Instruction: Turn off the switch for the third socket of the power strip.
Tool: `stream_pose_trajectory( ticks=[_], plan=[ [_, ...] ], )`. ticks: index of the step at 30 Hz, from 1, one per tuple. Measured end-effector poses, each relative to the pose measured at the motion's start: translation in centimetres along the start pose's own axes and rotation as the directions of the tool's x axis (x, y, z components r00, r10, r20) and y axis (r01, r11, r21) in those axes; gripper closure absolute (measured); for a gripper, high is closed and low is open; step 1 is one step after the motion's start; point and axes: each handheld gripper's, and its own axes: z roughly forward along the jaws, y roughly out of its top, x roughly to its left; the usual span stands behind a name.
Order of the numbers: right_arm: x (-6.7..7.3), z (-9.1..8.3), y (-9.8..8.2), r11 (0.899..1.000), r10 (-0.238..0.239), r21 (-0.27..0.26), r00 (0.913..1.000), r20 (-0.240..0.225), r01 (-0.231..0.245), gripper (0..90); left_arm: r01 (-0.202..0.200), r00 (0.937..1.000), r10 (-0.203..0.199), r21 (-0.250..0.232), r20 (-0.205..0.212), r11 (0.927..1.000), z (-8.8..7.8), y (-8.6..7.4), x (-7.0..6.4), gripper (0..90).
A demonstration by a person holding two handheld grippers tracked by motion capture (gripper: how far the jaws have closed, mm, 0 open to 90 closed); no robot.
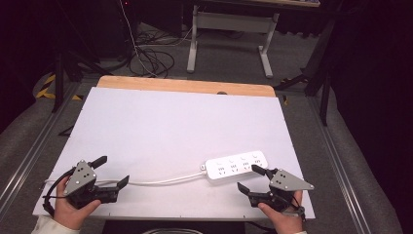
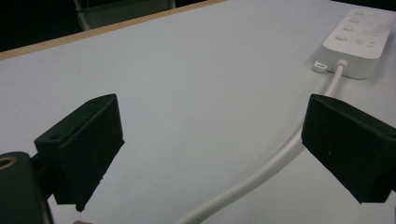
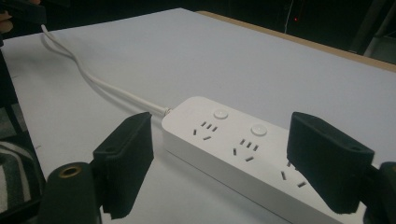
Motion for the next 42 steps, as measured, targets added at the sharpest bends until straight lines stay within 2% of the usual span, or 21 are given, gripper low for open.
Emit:
stream_pose_trajectory(
  ticks=[4, 9, 15, 20, 23, 27, 28, 32, 35, 42],
  plan=[
    [0.0, 0.0, 0.0, 1.000, -0.002, 0.000, 1.0000, -0.002, 0.002, 23.5, 0.000, 1.0000, 0.000, -0.004, -0.003, 1.0000, 0.0, 0.0, -0.1, 5.9],
    [0.1, 0.0, 0.1, 1.000, -0.004, 0.002, 1.0000, 0.000, 0.004, 23.5, -0.020, 0.9997, 0.020, 0.001, -0.011, 0.9998, 0.0, 0.0, 0.0, 6.2],
    [0.1, -0.1, 0.2, 1.000, -0.004, 0.002, 1.0000, -0.002, 0.004, 23.9, -0.009, 1.0000, 0.009, 0.000, -0.003, 1.0000, -0.1, 0.0, -0.1, 6.2],
    [0.2, -0.2, 0.4, 1.000, -0.024, 0.015, 0.9997, 0.008, 0.024, 26.1, -0.011, 0.9999, 0.011, 0.010, -0.005, 0.9999, -0.2, 0.0, -0.1, 6.2],
    [0.3, -0.2, 0.5, 1.000, -0.028, 0.015, 0.9996, 0.003, 0.028, 26.9, 0.001, 1.0000, -0.001, 0.011, 0.002, 0.9999, -0.2, 0.1, -0.1, 6.2],
    [0.4, -0.2, 0.7, 0.999, -0.037, 0.019, 0.9993, -0.003, 0.037, 28.7, -0.004, 1.0000, 0.004, 0.011, 0.000, 0.9999, -0.2, 0.1, -0.2, 6.2],
    [0.4, -0.3, 0.9, 0.999, -0.049, 0.022, 0.9987, -0.013, 0.049, 34.7, -0.005, 1.0000, 0.005, 0.011, 0.000, 0.9999, -0.2, 0.1, -0.2, 6.2],
    [0.4, -0.2, 1.3, 0.998, -0.063, 0.029, 0.9978, -0.021, 0.064, 36.6, -0.008, 1.0000, 0.008, 0.013, -0.003, 0.9999, -0.2, 0.1, -0.2, 6.2],
    [0.2, -0.3, 2.3, 0.996, -0.077, 0.044, 0.9970, -0.007, 0.077, 40.4, -0.011, 0.9999, 0.011, 0.015, -0.002, 0.9998, -0.2, 0.1, -0.2, 6.2],
    [-0.3, -0.2, 3.7, 0.997, -0.061, 0.048, 0.9982, -0.003, 0.061, 45.6, -0.016, 0.9999, 0.016, 0.016, -0.004, 0.9998, -0.2, 0.1, -0.2, 6.2]
  ],
)
